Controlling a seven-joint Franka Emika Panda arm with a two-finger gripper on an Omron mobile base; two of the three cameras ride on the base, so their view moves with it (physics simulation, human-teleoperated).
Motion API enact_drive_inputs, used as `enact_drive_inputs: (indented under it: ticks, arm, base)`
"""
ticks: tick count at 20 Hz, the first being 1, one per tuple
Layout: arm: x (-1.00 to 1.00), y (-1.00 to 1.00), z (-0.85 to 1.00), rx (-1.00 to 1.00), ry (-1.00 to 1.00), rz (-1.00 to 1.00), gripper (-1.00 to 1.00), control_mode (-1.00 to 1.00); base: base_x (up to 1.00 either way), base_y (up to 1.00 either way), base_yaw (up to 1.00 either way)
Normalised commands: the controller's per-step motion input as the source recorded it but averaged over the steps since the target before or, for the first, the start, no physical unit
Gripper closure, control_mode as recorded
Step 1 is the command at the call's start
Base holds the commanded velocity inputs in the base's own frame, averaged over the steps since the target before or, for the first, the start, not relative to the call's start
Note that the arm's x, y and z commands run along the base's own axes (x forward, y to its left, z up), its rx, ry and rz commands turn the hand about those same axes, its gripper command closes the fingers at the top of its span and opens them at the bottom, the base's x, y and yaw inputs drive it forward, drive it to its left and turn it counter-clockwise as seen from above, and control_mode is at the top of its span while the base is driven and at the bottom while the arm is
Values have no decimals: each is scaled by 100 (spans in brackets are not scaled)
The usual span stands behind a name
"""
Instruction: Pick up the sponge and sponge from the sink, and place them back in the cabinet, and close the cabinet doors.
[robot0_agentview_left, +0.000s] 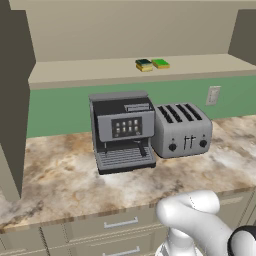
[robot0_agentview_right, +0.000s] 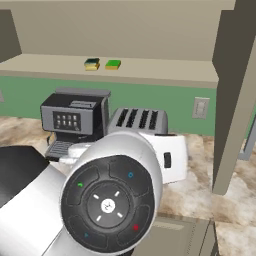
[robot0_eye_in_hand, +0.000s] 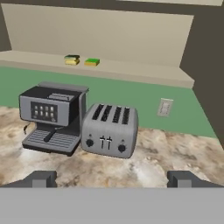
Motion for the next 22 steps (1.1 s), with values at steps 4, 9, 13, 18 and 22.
enact_drive_inputs:
  ticks: [4,9,13,18,22]
  arm:
    - [-1,-11,0,0,-1,0,-100,-100]
    - [-2,-14,-1,0,-4,0,-100,-100]
    - [-5,-19,0,0,-4,0,-100,-100]
    - [-6,-18,0,0,-4,0,-100,-100]
    - [0,-9,-1,0,-5,0,-100,-100]
  base:
    - [0,0,0]
    - [0,0,0]
    - [0,0,0]
    - [0,0,0]
    - [0,0,0]
